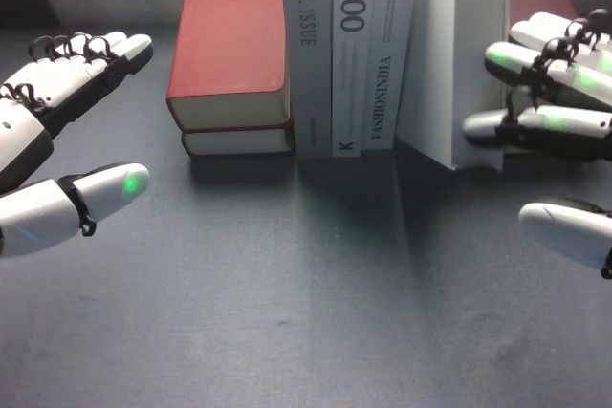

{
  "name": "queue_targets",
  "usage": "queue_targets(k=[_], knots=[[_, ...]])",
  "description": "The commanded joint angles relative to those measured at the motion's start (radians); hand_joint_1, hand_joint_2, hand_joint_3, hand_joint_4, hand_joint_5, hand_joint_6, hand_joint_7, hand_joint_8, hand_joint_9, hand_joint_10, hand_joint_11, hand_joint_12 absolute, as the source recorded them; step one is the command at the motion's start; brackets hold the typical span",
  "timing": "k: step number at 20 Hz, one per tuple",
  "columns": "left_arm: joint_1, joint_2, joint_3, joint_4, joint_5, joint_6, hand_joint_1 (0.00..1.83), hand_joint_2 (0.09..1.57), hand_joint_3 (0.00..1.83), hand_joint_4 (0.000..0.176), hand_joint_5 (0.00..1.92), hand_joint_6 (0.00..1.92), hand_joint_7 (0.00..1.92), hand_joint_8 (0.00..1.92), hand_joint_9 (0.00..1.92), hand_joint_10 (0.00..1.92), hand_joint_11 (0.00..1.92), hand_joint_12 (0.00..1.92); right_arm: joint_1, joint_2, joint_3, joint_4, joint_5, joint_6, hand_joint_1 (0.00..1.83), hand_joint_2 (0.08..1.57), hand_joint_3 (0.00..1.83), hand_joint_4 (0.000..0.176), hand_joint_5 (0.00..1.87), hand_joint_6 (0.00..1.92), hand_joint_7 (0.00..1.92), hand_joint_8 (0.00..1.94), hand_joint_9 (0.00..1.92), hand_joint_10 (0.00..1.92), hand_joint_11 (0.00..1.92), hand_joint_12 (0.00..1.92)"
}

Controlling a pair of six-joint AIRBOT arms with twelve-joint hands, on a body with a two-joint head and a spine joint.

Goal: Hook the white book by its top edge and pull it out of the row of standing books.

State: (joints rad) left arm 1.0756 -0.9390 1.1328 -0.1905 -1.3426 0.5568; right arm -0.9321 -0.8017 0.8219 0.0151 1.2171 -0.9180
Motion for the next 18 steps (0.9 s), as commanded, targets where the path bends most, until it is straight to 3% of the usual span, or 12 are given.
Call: queue_targets(k=[1, 2, 4, 7, 11, 12, 13, 14, 15, 16, 17, 18], knots=[[-0.005, 0.006, 0.0, -0.014, -0.135, -0.002, 0.23, 1.35, 0.0, 0.093, 0.0, 0.0, 0.0, 0.0, 0.0, 0.0, 0.0, 0.0, 0.0, 0.005, -0.008, -0.003, 0.109, 0.011, 0.14, 1.4, 0.0, 0.0, 0.57, 0.3, 0.13, 0.01, 0.0, 0.0, 0.0, 0.0], [-0.004, 0.006, 0.0, -0.015, -0.135, -0.002, 0.23, 1.35, 0.0, 0.08, 0.0, 0.0, 0.0, 0.0, 0.0, 0.0, 0.0, 0.0, -0.012, 0.006, -0.013, -0.012, 0.11, 0.021, 0.16, 1.39, 0.0, 0.0, 0.57, 0.3, 0.13, 0.01, 0.0, 0.0, 0.0, 0.0], [-0.002, 0.006, 0.0, -0.019, -0.138, -0.002, 0.27, 1.33, 0.0, 0.089, 0.0, 0.0, 0.0, 0.0, 0.0, 0.0, 0.0, 0.0, -0.032, 0.008, -0.02, -0.033, 0.112, 0.055, 0.23, 1.38, 0.0, 0.0, 0.57, 0.38, 0.17, 0.01, 0.0, 0.0, 0.0, 0.0], [0.0, 0.005, 0.0, -0.022, -0.14, -0.002, 0.27, 1.34, 0.0, 0.07, 0.0, 0.0, 0.0, 0.0, 0.0, 0.0, 0.0, 0.0, -0.063, 0.011, -0.029, -0.058, 0.112, 0.095, 0.27, 1.39, 0.0, 0.0, 0.54, 0.5, 0.19, 0.0, 0.0, 0.0, 0.0, 0.0], [0.001, 0.005, 0.0, -0.026, -0.142, -0.001, 0.26, 1.34, 0.0, 0.084, 0.0, 0.0, 0.0, 0.0, 0.0, 0.0, 0.0, 0.0, -0.141, 0.004, -0.032, -0.07, 0.112, 0.159, 0.34, 1.35, 0.0, 0.0, 0.6, 0.35, 0.22, 0.0, 0.0, 0.01, 0.0, 0.01], [0.001, 0.004, 0.0, -0.027, -0.142, -0.001, 0.27, 1.33, 0.0, 0.083, 0.0, 0.0, 0.0, 0.0, 0.0, 0.0, 0.0, 0.0, -0.158, -0.001, -0.03, -0.067, 0.111, 0.167, 0.36, 1.35, 0.0, 0.0, 0.65, 0.22, 0.22, 0.0, 0.0, 0.03, 0.0, 0.2], [0.001, 0.004, 0.0, -0.027, -0.142, 0.0, 0.28, 1.34, 0.0, 0.078, 0.0, 0.0, 0.0, 0.0, 0.0, 0.0, 0.0, 0.0, -0.172, -0.009, -0.028, -0.059, 0.104, 0.17, 0.33, 1.35, 0.0, 0.0, 0.66, 0.17, 0.23, 0.0, 0.01, 0.01, 0.0, 0.61], [0.001, 0.003, 0.0, -0.028, -0.142, 0.001, 0.28, 1.33, 0.0, 0.08, 0.0, 0.0, 0.0, 0.0, 0.0, 0.0, 0.0, 0.0, -0.181, -0.02, -0.023, -0.054, 0.091, 0.181, 0.31, 1.34, 0.0, 0.0, 0.7, 0.15, 0.27, 0.01, 0.06, 0.04, 0.0, 1.28], [0.001, 0.003, 0.0, -0.029, -0.143, 0.001, 0.28, 1.33, 0.0, 0.08, 0.0, 0.0, 0.0, 0.0, 0.0, 0.0, 0.0, 0.0, -0.19, -0.032, -0.016, -0.052, 0.078, 0.197, 0.32, 1.33, 0.0, 0.0, 0.72, 0.14, 0.29, 0.01, 0.09, 0.07, 0.0, 1.65], [0.001, 0.003, 0.0, -0.029, -0.143, 0.001, 0.28, 1.33, 0.0, 0.08, 0.0, 0.0, 0.0, 0.0, 0.0, 0.0, 0.0, 0.0, -0.194, -0.038, -0.012, -0.052, 0.071, 0.211, 0.33, 1.34, 0.0, 0.0, 0.72, 0.1, 0.35, 0.0, 0.08, 0.38, 0.0, 1.76], [0.001, 0.003, 0.0, -0.029, -0.143, 0.001, 0.3, 1.33, 0.0, 0.07, 0.0, 0.0, 0.0, 0.0, 0.0, 0.0, 0.0, 0.0, -0.201, -0.046, -0.007, -0.052, 0.066, 0.228, 0.27, 1.35, 0.0, 0.0, 0.69, 0.09, 0.41, 0.01, 0.11, 0.65, 0.0, 1.75], [0.001, 0.003, 0.0, -0.029, -0.143, 0.001, 0.3, 1.33, 0.0, 0.066, 0.0, 0.0, 0.0, 0.0, 0.0, 0.0, 0.0, 0.0, -0.202, -0.046, -0.008, -0.052, 0.067, 0.23, 0.26, 1.36, 0.0, 0.0, 0.68, 0.09, 0.43, 0.01, 0.14, 0.77, 0.0, 1.73]])
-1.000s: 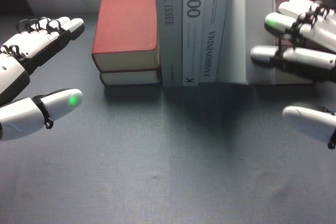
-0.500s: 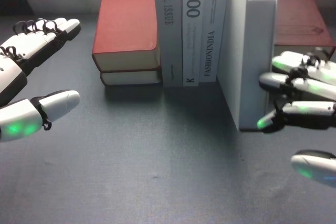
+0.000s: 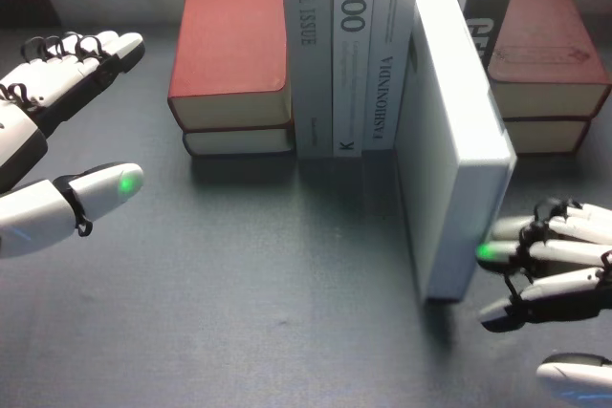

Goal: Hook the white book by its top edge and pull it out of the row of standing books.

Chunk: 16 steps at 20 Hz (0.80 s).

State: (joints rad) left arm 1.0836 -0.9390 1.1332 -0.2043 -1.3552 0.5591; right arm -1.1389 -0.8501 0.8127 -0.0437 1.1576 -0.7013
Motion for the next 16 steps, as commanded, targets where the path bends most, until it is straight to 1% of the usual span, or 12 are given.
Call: queue_targets(k=[1, 3, 5, 6, 7, 9, 11, 12, 13, 14, 15, 16], knots=[[-0.007, 0.003, -0.001, -0.017, -0.132, -0.001, 0.29, 1.34, 0.0, 0.071, 0.0, 0.0, 0.0, 0.0, 0.0, 0.0, 0.0, 0.0, 0.005, 0.003, 0.001, 0.006, 0.126, 0.015, 0.27, 1.36, 0.0, 0.0, 0.67, 0.09, 0.47, 0.02, 0.19, 0.81, 0.0, 1.74], [-0.007, 0.003, 0.0, -0.019, -0.135, -0.001, 0.29, 1.33, 0.0, 0.07, 0.0, 0.0, 0.0, 0.0, 0.0, 0.0, 0.0, 0.0, 0.003, 0.004, 0.0, 0.006, 0.131, 0.031, 0.29, 1.37, 0.0, 0.0, 0.63, 0.1, 0.55, 0.04, 0.29, 0.81, 0.02, 1.79], [-0.007, 0.003, -0.001, -0.02, -0.135, -0.001, 0.29, 1.33, 0.0, 0.071, 0.0, 0.0, 0.0, 0.0, 0.0, 0.0, 0.0, 0.0, 0.0, 0.009, 0.002, 0.003, 0.14, 0.053, 0.4, 1.37, 0.0, 0.0, 0.61, 0.15, 0.6, 0.04, 0.35, 0.79, 0.07, 1.77], [-0.007, 0.003, -0.001, -0.02, -0.135, -0.001, 0.29, 1.33, 0.0, 0.071, 0.0, 0.0, 0.0, 0.0, 0.0, 0.0, 0.0, 0.0, 0.0, 0.012, 0.003, 0.001, 0.147, 0.061, 0.42, 1.36, 0.0, 0.0, 0.58, 0.21, 0.59, 0.04, 0.31, 0.83, 0.04, 1.78], [-0.006, 0.003, -0.001, -0.021, -0.136, -0.001, 0.28, 1.33, 0.0, 0.076, 0.0, 0.0, 0.0, 0.0, 0.0, 0.0, 0.0, 0.0, 0.0, 0.021, 0.001, 0.0, 0.162, 0.062, 0.39, 1.35, 0.0, 0.0, 0.55, 0.33, 0.61, 0.04, 0.28, 0.89, 0.01, 1.82], [-0.004, 0.003, -0.001, -0.022, -0.136, -0.001, 0.29, 1.34, 0.0, 0.076, 0.0, 0.0, 0.0, 0.0, 0.0, 0.0, 0.0, 0.0, 0.0, 0.055, -0.012, 0.004, 0.217, 0.04, 0.32, 1.36, 0.0, 0.0, 0.41, 0.59, 0.59, 0.04, 0.17, 1.0, 0.0, 1.82], [-0.004, 0.003, -0.001, -0.022, -0.137, -0.001, 0.31, 1.33, 0.0, 0.069, 0.0, 0.0, 0.0, 0.0, 0.0, 0.0, 0.0, 0.0, 0.0, 0.108, -0.039, 0.036, 0.28, -0.029, 0.29, 1.37, 0.01, 0.0, 0.24, 0.81, 0.51, 0.01, 0.05, 1.03, 0.0, 1.75], [-0.004, 0.003, -0.001, -0.022, -0.138, -0.001, 0.34, 1.33, 0.0, 0.065, 0.0, 0.0, 0.0, 0.0, 0.0, 0.0, 0.0, 0.0, 0.0, 0.122, -0.043, 0.048, 0.296, -0.048, 0.3, 1.38, 0.01, 0.0, 0.17, 0.81, 0.42, 0.0, 0.01, 0.94, 0.0, 1.72], [-0.003, 0.004, -0.001, -0.023, -0.139, -0.001, 0.35, 1.33, 0.0, 0.058, 0.0, 0.0, 0.0, 0.0, 0.0, 0.0, 0.0, 0.0, -0.002, 0.137, -0.047, 0.067, 0.315, -0.07, 0.3, 1.4, 0.01, 0.0, 0.05, 0.75, 0.29, 0.0, 0.0, 0.68, 0.0, 1.6], [-0.001, 0.004, -0.001, -0.025, -0.142, -0.001, 0.39, 1.33, 0.0, 0.058, 0.0, 0.0, 0.0, 0.0, 0.0, 0.0, 0.0, 0.0, -0.004, 0.151, -0.048, 0.095, 0.341, -0.098, 0.32, 1.4, 0.01, 0.0, 0.01, 0.6, 0.15, 0.0, 0.0, 0.33, 0.0, 1.34], [0.001, 0.004, -0.002, -0.028, -0.145, -0.001, 0.41, 1.32, 0.0, 0.061, 0.0, 0.0, 0.0, 0.0, 0.0, 0.0, 0.0, 0.0, -0.006, 0.16, -0.048, 0.117, 0.363, -0.121, 0.31, 1.41, 0.01, 0.0, 0.0, 0.32, 0.03, 0.0, 0.0, 0.06, 0.0, 0.89], [0.005, 0.004, -0.004, -0.031, -0.152, -0.001, 0.42, 1.32, 0.0, 0.067, 0.0, 0.0, 0.0, 0.0, 0.0, 0.0, 0.0, 0.0, -0.006, 0.167, -0.047, 0.15, 0.381, -0.148, 0.28, 1.42, 0.01, 0.0, 0.0, 0.11, 0.01, 0.0, 0.0, 0.01, 0.0, 0.21]])
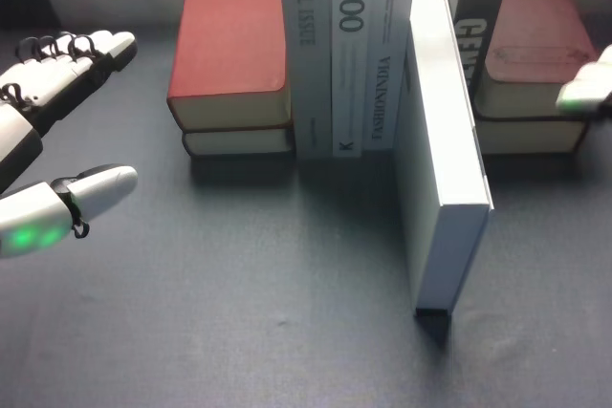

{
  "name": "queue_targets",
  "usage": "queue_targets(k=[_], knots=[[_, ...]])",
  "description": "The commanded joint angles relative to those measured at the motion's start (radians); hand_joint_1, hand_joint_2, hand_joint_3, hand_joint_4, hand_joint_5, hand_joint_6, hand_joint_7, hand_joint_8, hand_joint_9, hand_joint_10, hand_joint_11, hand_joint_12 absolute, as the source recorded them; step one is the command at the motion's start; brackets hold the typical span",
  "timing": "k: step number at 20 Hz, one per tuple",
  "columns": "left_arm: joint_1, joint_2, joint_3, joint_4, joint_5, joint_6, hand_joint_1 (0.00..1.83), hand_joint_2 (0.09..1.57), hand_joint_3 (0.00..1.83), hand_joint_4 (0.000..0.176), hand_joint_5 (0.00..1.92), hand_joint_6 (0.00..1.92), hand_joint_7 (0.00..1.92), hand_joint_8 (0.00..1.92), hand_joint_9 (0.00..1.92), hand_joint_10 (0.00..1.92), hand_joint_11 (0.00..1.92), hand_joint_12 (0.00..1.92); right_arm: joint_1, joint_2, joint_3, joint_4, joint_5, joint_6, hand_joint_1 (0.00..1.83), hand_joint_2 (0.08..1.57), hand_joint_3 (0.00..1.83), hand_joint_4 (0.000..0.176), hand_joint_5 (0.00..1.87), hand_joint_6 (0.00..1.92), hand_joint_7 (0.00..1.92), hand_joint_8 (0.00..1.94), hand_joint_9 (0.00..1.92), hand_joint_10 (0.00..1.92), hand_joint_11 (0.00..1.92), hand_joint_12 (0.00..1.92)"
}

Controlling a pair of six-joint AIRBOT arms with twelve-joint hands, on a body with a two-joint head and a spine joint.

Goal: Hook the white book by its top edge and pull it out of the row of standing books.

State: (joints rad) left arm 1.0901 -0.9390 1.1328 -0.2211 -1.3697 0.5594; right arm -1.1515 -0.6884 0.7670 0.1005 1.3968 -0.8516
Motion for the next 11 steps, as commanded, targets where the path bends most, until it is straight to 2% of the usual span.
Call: queue_targets(k=[1, 2, 3, 4, 5, 6, 7, 9, 10, 11], knots=[[0.0, 0.005, -0.005, -0.017, -0.143, -0.001, 0.43, 1.31, 0.0, 0.085, 0.0, 0.0, 0.0, 0.0, 0.0, 0.0, 0.0, 0.0, 0.006, 0.006, 0.001, 0.027, 0.152, -0.01, 0.28, 1.42, 0.01, 0.0, 0.0, 0.02, 0.0, 0.0, 0.0, 0.0, 0.0, 0.04], [0.004, 0.007, -0.008, -0.023, -0.154, 0.002, 0.41, 1.32, 0.0, 0.095, 0.0, 0.0, 0.0, 0.0, 0.0, 0.0, 0.0, 0.0, 0.004, 0.006, 0.006, 0.068, 0.174, -0.029, 0.25, 1.41, 0.0, 0.0, 0.0, 0.0, 0.0, 0.0, 0.0, 0.0, 0.0, 0.01], [0.004, 0.007, -0.009, -0.024, -0.158, 0.003, 0.32, 1.33, 0.0, 0.118, 0.0, 0.0, 0.0, 0.0, 0.0, 0.0, 0.0, 0.0, 0.001, 0.006, 0.007, 0.088, 0.191, -0.04, 0.25, 1.39, 0.0, 0.0, 0.0, 0.0, 0.0, 0.0, 0.0, 0.0, 0.0, 0.0], [0.004, 0.01, -0.011, -0.027, -0.164, 0.006, 0.27, 1.33, 0.0, 0.129, 0.0, 0.0, 0.0, 0.0, 0.0, 0.0, 0.0, 0.0, 0.001, 0.006, 0.007, 0.123, 0.209, -0.066, 0.23, 1.39, 0.0, 0.0, 0.0, 0.0, 0.0, 0.0, 0.0, 0.0, 0.0, 0.0], [0.004, 0.013, -0.013, -0.029, -0.175, 0.007, 0.22, 1.32, 0.0, 0.147, 0.0, 0.0, 0.0, 0.0, 0.0, 0.0, 0.0, 0.0, -0.001, 0.006, 0.011, 0.147, 0.229, -0.074, 0.18, 1.38, 0.0, 0.0, 0.0, 0.0, 0.0, 0.0, 0.0, 0.0, 0.0, 0.0], [0.005, 0.018, -0.017, -0.031, -0.185, 0.013, 0.15, 1.32, 0.0, 0.149, 0.0, 0.0, 0.0, 0.0, 0.0, 0.0, 0.0, 0.0, -0.001, 0.006, 0.014, 0.162, 0.241, -0.075, 0.17, 1.38, 0.0, 0.002, 0.0, 0.0, 0.0, 0.0, 0.0, 0.0, 0.0, 0.0], [0.006, 0.023, -0.022, -0.035, -0.198, 0.018, 0.11, 1.32, 0.0, 0.153, 0.0, 0.0, 0.0, 0.0, 0.0, 0.0, 0.0, 0.0, -0.002, 0.006, 0.019, 0.179, 0.253, -0.075, 0.15, 1.37, 0.0, 0.012, 0.0, 0.0, 0.0, 0.0, 0.0, 0.0, 0.0, 0.0], [0.013, 0.031, -0.029, -0.048, -0.228, 0.024, 0.02, 1.3, 0.0, 0.147, 0.0, 0.0, 0.0, 0.0, 0.0, 0.0, 0.0, 0.0, -0.002, 0.006, 0.026, 0.206, 0.279, -0.076, 0.13, 1.37, 0.0, 0.049, 0.0, 0.0, 0.0, 0.0, 0.0, 0.0, 0.0, 0.0], [0.018, 0.036, -0.032, -0.054, -0.24, 0.024, 0.0, 1.28, 0.0, 0.141, 0.0, 0.0, 0.0, 0.0, 0.0, 0.0, 0.0, 0.0, -0.002, 0.006, 0.027, 0.214, 0.293, -0.08, 0.14, 1.38, 0.0, 0.034, 0.0, 0.0, 0.0, 0.0, 0.0, 0.0, 0.0, 0.0], [0.027, 0.045, -0.039, -0.06, -0.257, 0.024, 0.0, 1.27, 0.0, 0.142, 0.0, 0.0, 0.0, 0.0, 0.0, 0.0, 0.0, 0.0, -0.002, 0.006, 0.025, 0.224, 0.311, -0.086, 0.13, 1.38, 0.0, 0.032, 0.0, 0.0, 0.0, 0.0, 0.0, 0.0, 0.03, 0.02]])
